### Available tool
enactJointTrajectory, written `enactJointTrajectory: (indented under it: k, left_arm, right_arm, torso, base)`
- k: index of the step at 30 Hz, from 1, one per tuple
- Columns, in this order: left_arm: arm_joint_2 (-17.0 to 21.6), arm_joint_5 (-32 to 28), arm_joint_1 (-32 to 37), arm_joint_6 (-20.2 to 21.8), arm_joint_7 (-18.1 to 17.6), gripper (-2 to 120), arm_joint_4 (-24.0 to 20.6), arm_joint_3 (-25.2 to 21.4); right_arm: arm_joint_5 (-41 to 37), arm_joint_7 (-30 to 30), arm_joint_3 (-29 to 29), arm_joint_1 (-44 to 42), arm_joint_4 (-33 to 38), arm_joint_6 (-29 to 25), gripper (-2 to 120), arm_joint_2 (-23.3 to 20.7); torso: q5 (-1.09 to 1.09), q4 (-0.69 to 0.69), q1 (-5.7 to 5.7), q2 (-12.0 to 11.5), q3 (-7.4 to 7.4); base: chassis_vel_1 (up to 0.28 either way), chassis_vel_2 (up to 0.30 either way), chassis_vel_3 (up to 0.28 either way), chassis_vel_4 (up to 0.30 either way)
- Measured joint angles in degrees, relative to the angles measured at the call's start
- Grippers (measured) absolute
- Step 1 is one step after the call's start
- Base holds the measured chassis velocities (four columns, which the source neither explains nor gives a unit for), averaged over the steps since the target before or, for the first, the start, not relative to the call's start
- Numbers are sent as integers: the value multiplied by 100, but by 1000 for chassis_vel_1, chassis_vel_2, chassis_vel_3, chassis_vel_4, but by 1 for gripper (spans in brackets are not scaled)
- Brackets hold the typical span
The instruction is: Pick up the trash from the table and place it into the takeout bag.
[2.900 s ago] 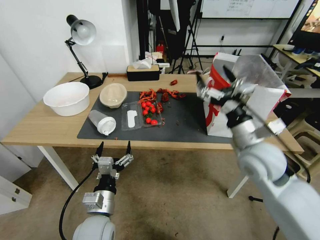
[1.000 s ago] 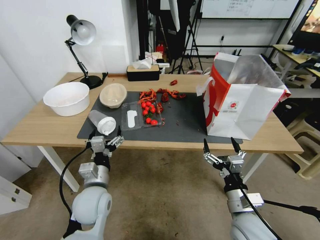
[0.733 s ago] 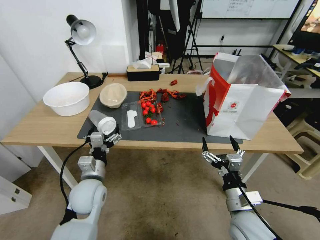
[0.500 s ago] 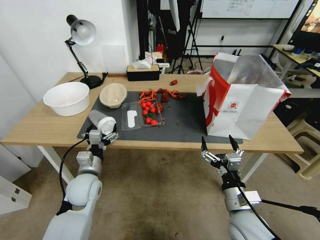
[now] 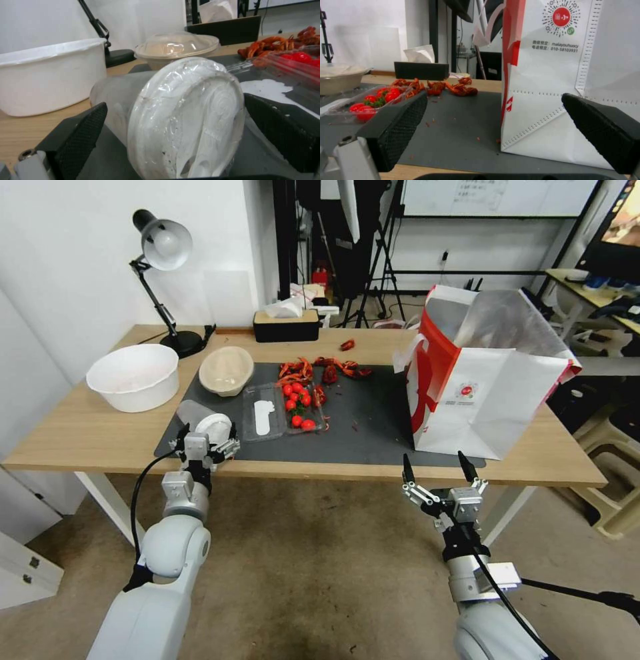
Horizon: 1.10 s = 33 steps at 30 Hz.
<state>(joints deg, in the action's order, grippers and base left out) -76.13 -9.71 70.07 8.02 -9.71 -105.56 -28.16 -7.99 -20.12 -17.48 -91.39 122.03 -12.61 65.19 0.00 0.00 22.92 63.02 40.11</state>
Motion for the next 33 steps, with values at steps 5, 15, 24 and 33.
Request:
enactJointTrajectory:
  k: [5, 15, 24, 33]
  left_arm:
    - [-16, 10, -33, 5, -79, 100, 44, 12]
    - [-46, -1, -112, 56, -260, 100, 88, 67]
    - [-53, 16, -178, 188, -437, 99, 94, 130]
    - [-34, 38, -269, 304, -559, 88, 130, 158]
  right_arm:
    - [11, 4, 5, 3, -20, 0, 100, 4]
    - [52, 12, 27, 7, -38, -2, 100, 25]
    - [81, 17, 54, 37, -69, 0, 100, 51]
    - [103, 19, 59, 30, -83, 0, 100, 76]
  torso:
    - [0, 0, 0, 0, 0]
    - [0, 0, 0, 0, -1]
    - [0, 0, -1, 0, -1]
    - [0, 0, -1, 0, -1]
  base:
    - [0, 0, 0, 0]
    - [0, 0, 0, 0]
    - [0, 0, 0, 0]
    - [0, 0, 0, 0]
